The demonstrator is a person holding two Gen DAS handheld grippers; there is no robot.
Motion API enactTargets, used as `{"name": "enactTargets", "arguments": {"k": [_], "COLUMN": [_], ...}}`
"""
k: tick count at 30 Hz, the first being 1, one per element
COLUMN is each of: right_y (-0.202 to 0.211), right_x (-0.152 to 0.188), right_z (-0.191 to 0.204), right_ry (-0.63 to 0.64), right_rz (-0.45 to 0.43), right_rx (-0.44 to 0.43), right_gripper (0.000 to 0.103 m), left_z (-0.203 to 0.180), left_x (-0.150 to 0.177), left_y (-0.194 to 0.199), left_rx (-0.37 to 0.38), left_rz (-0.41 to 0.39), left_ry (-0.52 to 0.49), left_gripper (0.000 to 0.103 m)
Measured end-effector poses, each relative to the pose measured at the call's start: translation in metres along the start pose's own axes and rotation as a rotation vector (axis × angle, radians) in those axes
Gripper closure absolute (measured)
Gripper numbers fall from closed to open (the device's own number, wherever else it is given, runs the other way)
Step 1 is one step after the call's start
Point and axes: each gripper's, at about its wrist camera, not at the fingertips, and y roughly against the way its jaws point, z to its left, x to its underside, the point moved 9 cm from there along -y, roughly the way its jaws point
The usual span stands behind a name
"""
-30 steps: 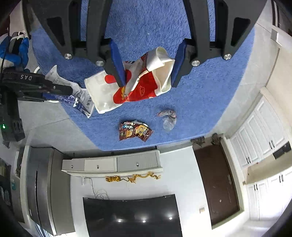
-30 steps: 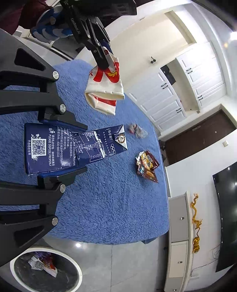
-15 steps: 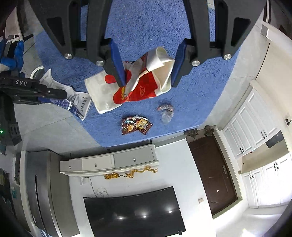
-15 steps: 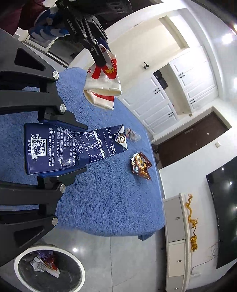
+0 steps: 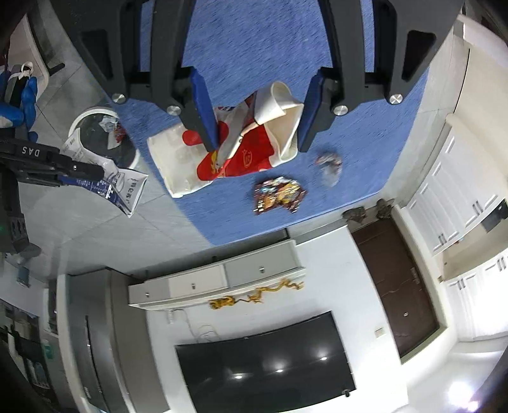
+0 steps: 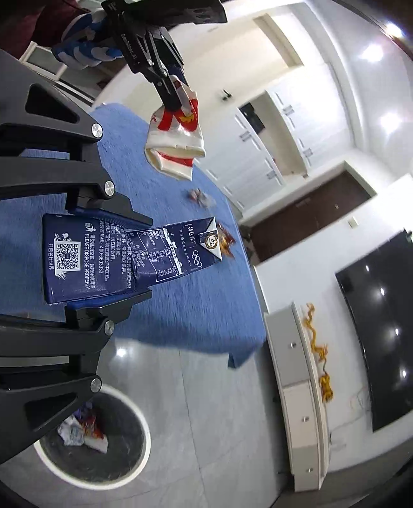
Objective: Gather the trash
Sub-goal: 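Carry the white-red bag and blue milk carton over the white bin with both grippers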
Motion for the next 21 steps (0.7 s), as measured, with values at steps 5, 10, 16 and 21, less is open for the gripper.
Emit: {"name": "enactTargets", "arguments": {"k": [5, 10, 16, 21], "right_y": [0.016, 0.033, 0.053, 0.061], "right_x": [0.002, 0.006, 0.011, 0.014], "right_z": [-0.043, -0.087, -0.138, -0.168], "right_ry": [-0.057, -0.126, -0.201, -0.252], "right_rz": [-0.024, -0.044, -0.067, -0.072], "right_rx": [0.078, 0.166, 0.277, 0.352], "right_gripper": [0.066, 0.066, 0.066, 0.066], "left_z": [-0.036, -0.077, -0.127, -0.169], "left_x": [-0.016, -0.037, -0.051, -0.058], "left_y": [-0.019, -0.040, -0.063, -0.083], "left_rx": [0.064, 0.139, 0.233, 0.298], "left_rz": [0.003, -0.004, -0.004, 0.006], "left_ry": [-0.045, -0.096, -0.154, -0.210], "left_gripper": [0.055, 0.055, 0.055, 0.055]}}
